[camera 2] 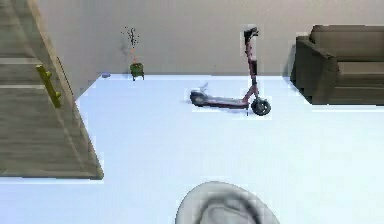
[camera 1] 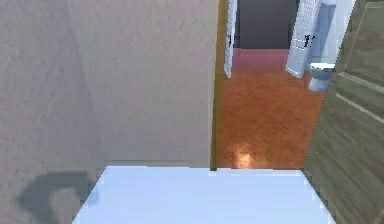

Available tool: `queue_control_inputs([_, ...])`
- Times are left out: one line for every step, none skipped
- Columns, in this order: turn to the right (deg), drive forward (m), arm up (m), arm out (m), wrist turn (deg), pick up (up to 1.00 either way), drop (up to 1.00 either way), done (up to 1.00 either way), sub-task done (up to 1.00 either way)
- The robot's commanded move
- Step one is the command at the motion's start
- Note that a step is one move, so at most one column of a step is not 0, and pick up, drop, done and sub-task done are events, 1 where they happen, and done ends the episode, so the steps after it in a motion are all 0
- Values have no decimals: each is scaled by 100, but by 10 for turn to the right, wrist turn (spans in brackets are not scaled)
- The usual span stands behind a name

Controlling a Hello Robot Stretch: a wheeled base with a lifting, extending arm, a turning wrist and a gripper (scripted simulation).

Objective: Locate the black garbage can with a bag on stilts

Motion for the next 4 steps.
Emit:
queue_control_inputs([180,0,0,0,0,0,0,0,0])
queue_control_inputs([0,100,0,0,0,0,0,0,0])
queue_control_inputs([0,95,0,0,0,0,0,0,0])
queue_control_inputs([450,0,0,0,0,0,0,0,0])
